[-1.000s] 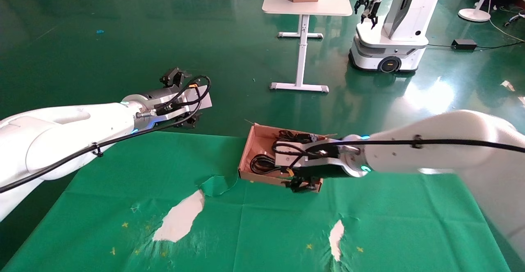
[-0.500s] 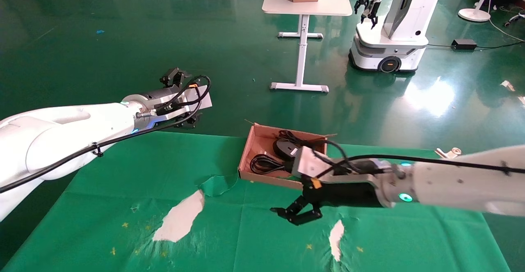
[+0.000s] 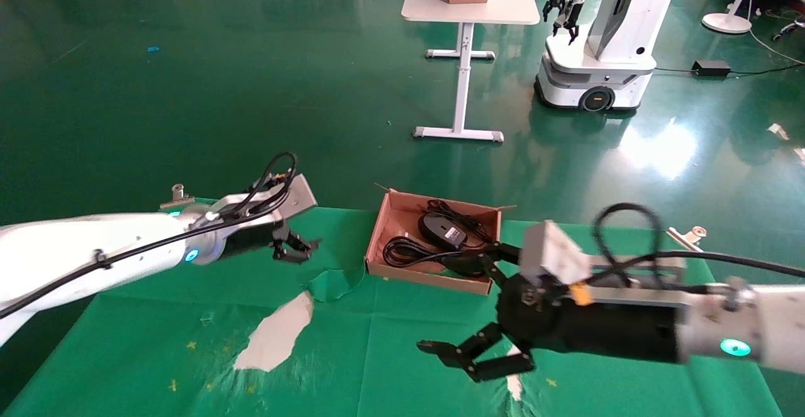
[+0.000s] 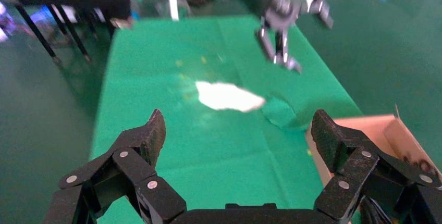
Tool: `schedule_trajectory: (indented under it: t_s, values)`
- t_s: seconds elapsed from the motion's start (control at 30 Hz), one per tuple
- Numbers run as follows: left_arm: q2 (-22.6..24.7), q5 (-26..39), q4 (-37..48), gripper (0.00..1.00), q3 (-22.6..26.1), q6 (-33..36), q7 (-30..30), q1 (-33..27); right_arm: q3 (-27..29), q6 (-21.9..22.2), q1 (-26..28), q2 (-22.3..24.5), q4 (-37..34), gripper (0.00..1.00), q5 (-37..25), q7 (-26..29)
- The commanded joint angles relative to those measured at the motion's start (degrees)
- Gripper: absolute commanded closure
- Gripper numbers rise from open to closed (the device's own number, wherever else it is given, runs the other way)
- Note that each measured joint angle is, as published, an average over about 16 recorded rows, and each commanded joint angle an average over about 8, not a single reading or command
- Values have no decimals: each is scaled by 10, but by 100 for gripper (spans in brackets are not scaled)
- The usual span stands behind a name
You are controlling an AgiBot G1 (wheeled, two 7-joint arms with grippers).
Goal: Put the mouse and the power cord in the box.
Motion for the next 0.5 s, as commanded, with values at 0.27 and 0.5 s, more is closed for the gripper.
schedule_trajectory:
  t_s: [0.27, 0.5]
  values:
    - [-48, -101, -54, 0, -96, 103, 21, 60, 63, -57, -59, 66, 59, 0, 114, 13]
    - [-85, -180, -97, 0, -171, 183, 37, 106, 109, -98, -102, 114, 102, 0, 197, 22]
